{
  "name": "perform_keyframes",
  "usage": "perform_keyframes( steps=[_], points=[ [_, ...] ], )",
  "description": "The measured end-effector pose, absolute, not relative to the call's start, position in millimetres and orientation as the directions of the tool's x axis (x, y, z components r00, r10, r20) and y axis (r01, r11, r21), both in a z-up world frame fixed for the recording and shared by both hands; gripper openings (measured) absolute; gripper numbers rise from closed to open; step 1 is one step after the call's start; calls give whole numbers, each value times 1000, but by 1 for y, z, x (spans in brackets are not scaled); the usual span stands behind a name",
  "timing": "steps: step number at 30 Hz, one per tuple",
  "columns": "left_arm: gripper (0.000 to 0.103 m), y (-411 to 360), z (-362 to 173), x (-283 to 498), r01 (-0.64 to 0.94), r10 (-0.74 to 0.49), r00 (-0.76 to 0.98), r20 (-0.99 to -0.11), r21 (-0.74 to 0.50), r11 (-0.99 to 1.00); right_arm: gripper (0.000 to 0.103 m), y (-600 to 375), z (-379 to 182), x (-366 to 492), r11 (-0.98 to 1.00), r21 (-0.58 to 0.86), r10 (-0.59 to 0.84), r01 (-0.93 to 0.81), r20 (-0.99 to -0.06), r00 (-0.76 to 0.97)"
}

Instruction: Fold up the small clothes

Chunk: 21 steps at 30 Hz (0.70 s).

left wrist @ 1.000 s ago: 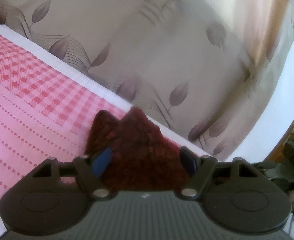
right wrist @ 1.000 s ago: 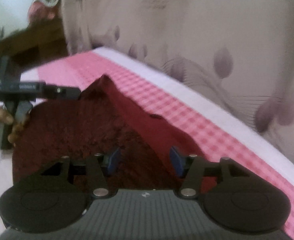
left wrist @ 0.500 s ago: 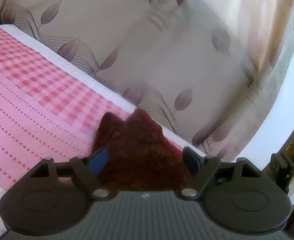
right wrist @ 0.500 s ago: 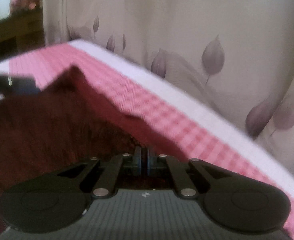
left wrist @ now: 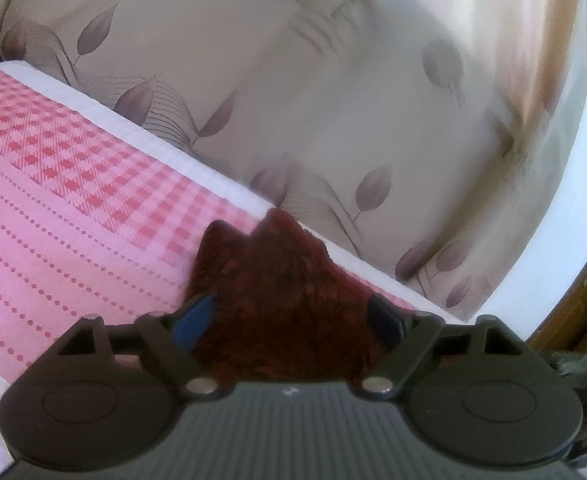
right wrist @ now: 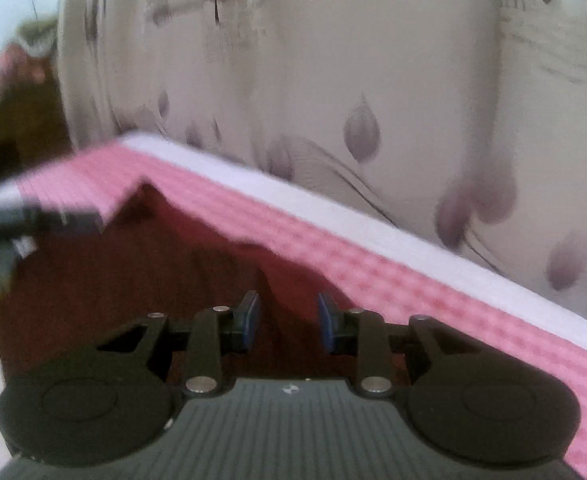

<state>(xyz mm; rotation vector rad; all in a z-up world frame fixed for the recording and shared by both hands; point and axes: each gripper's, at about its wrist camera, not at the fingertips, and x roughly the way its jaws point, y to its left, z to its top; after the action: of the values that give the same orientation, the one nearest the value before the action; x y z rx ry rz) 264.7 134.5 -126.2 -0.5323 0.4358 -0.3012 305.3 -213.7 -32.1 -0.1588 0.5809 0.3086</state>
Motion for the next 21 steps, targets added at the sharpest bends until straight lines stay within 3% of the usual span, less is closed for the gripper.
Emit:
perform_keyframes(
  steps=[3,7,11,15,17,21],
  points=[
    [85,128,-120,265,147,-356,864,-357,-496,856,38,-225,-57,317,958,10,237,-288,-594,769],
    [85,119,-101,260,94,-270,851,-451,-374,922,38,-229,-45,321,968,87,237,-234,-606,759],
    [86,118,-89,246,90,-237,852,-468,-316,945,40,-227,-17,273,966,115,259,-231,-436,862],
    [86,107,-81,237,96,-186,853,-487,-204,974,64,-226,-8,214,950,210,283,-232,-264,922],
    [86,102,-77,233,100,-164,857,-488,-155,983,72,-222,-15,186,948,233,271,-217,-228,935],
    [86,92,-71,228,110,-140,864,-484,-90,990,72,-212,-41,150,974,189,168,-124,-234,958]
  ],
)
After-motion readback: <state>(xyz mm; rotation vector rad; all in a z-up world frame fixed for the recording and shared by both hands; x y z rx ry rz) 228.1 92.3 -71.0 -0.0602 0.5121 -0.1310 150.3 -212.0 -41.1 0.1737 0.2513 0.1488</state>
